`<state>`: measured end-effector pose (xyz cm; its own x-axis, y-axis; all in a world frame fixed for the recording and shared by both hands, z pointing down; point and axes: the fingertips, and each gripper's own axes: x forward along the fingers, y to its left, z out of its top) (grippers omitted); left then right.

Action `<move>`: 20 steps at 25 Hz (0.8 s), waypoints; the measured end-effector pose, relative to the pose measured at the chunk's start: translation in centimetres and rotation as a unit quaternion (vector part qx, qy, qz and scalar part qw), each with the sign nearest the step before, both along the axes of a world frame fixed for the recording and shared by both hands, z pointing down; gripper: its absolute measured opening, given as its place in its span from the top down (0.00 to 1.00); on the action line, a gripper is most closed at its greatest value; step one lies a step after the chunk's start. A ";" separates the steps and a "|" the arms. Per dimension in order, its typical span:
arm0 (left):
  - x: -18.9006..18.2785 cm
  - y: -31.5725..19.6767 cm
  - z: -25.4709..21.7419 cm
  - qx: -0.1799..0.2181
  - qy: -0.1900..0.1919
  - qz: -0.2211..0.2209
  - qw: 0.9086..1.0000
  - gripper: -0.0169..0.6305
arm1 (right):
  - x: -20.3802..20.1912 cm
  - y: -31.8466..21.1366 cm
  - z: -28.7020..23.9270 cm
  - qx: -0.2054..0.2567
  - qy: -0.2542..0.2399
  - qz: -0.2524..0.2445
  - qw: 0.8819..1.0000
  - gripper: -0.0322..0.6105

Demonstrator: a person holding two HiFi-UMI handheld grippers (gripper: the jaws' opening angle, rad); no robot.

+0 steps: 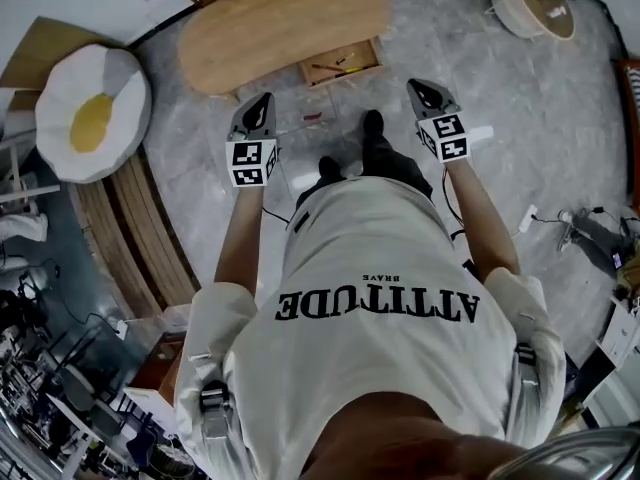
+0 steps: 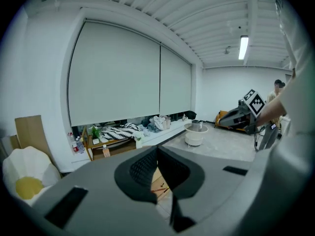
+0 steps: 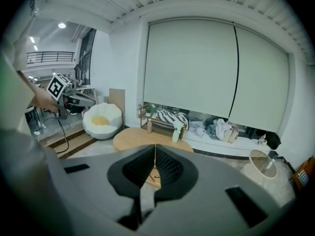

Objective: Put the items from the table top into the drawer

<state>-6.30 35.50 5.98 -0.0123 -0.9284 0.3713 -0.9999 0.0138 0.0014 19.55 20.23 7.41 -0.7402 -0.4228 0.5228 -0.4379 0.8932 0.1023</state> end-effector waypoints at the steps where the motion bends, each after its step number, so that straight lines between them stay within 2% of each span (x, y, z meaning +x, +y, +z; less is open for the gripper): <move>1: 0.0 0.1 -0.6 0.006 -0.003 0.005 1.000 0.94 | 0.6 0.4 -0.5 0.003 -0.003 0.006 1.000 0.92; 8: 0.8 0.4 -3.3 0.021 -0.029 0.026 0.999 0.94 | 4.2 1.6 -4.3 0.025 -0.030 0.035 0.999 0.92; 12: 3.6 0.3 -4.8 0.026 -0.050 0.025 0.998 0.94 | 7.6 0.7 -5.7 0.030 -0.048 0.041 0.998 0.92; 15: 4.8 -0.1 -6.2 0.035 -0.052 0.013 0.998 0.94 | 9.0 -0.4 -6.5 0.034 -0.049 0.036 0.998 0.92; 20: 6.0 -0.3 -7.5 0.040 -0.051 -0.001 0.998 0.94 | 9.1 -2.0 -7.3 0.039 -0.050 0.012 0.998 0.92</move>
<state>-0.32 35.21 -1.57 -0.0477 -0.9548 0.2935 -0.9949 0.0193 -0.0989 28.65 18.24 0.06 -0.7768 -0.4774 0.4108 -0.4701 0.8735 0.1263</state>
